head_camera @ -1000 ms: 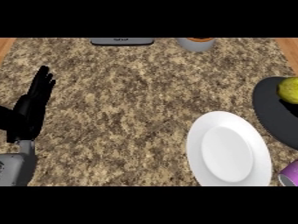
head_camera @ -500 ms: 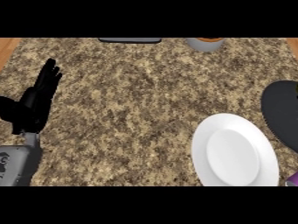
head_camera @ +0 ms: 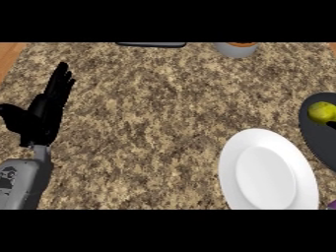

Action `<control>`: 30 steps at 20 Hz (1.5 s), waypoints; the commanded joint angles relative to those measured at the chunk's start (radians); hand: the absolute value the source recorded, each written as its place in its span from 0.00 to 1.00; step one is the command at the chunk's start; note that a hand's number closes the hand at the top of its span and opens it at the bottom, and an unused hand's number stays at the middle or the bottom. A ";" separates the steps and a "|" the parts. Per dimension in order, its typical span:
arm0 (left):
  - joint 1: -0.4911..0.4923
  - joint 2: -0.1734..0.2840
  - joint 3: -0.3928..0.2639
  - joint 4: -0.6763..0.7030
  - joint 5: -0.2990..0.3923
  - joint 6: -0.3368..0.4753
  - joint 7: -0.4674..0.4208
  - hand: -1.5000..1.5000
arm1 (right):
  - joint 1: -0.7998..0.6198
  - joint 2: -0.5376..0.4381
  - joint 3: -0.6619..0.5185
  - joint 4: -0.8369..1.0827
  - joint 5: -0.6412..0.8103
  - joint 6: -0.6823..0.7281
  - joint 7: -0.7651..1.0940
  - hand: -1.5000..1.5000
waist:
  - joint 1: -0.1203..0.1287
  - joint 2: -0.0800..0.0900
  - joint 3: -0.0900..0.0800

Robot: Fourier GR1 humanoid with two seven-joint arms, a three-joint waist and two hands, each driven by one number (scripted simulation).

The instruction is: Pick the pear from the plate and place it in the pan

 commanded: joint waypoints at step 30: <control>0.033 -0.020 0.044 0.021 -0.047 0.038 -0.004 0.50 | 0.527 -0.208 -0.375 0.003 -0.408 0.858 -0.604 0.00 | -0.102 -0.030 -0.010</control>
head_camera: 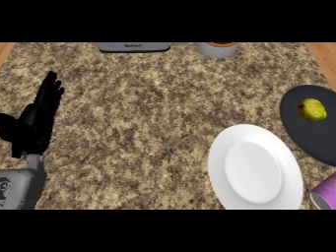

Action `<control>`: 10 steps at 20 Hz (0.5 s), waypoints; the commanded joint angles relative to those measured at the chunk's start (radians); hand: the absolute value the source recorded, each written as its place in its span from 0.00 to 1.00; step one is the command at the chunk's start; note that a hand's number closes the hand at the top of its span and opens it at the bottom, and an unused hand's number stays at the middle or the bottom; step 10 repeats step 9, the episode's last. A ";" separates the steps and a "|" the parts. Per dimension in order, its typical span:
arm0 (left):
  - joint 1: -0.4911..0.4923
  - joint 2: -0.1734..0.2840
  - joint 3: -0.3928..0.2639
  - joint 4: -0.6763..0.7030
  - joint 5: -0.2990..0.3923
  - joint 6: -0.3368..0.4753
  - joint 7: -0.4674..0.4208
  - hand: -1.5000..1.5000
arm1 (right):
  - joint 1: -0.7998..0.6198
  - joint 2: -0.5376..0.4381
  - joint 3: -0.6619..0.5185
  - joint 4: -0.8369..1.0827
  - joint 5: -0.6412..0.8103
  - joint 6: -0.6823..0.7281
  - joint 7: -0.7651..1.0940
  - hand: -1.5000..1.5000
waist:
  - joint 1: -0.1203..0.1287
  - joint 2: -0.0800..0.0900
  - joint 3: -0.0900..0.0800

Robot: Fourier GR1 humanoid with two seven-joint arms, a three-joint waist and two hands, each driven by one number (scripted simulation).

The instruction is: Pick the pear from the plate and place it in the pan

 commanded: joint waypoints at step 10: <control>0.039 -0.009 -0.002 -0.063 -0.009 -0.004 0.034 0.50 | 0.337 0.039 -0.035 -0.371 -0.125 0.092 -0.013 0.00 | 0.008 0.000 -0.002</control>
